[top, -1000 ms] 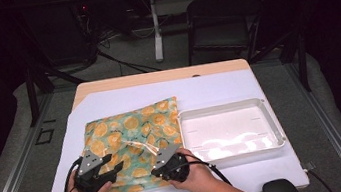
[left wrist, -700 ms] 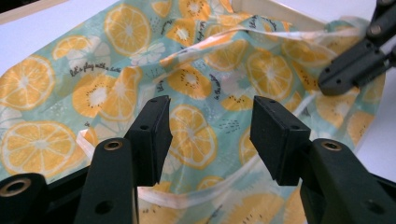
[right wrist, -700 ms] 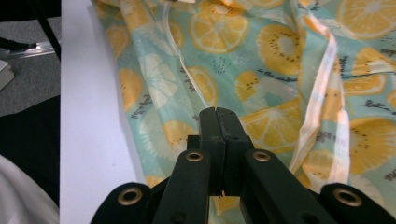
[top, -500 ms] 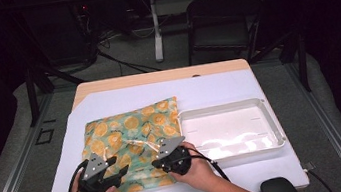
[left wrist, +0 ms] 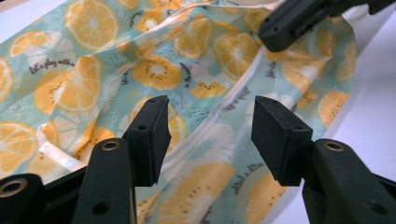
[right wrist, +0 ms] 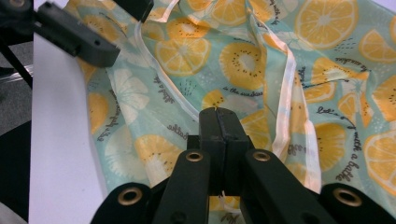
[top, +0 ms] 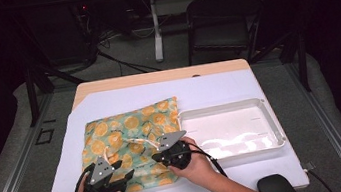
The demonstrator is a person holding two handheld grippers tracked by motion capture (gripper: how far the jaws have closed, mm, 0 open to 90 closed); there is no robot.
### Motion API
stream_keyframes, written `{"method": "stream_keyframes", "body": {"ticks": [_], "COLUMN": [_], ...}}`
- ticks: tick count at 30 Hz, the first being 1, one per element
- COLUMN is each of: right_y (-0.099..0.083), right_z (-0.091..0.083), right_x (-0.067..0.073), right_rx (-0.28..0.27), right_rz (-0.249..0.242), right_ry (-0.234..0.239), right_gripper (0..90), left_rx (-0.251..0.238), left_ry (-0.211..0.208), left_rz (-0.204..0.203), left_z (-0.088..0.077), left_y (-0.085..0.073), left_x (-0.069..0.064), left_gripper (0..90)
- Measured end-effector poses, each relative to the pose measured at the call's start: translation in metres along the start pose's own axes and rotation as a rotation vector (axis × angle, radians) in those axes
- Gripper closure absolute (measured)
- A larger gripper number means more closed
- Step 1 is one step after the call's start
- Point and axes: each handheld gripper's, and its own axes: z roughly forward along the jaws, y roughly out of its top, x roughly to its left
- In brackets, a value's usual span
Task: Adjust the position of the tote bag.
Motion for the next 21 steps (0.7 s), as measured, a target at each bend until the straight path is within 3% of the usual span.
{"method": "stream_keyframes", "body": {"ticks": [6, 21], "right_y": [0.0014, 0.003], "right_z": [0.0009, 0.0008], "right_x": [-0.0025, -0.0064], "right_rx": [0.006, 0.002], "right_rz": [0.001, 0.011], "right_ry": [-0.006, -0.011], "right_gripper": [90.0, 90.0], "left_rx": [0.015, 0.05], "left_ry": [-0.019, 0.002], "left_rz": [0.045, 0.064], "left_z": [0.0038, 0.0093], "left_y": [-0.0002, -0.0041], "left_x": [-0.0082, -0.0098], "left_gripper": [44.5, 44.3]}}
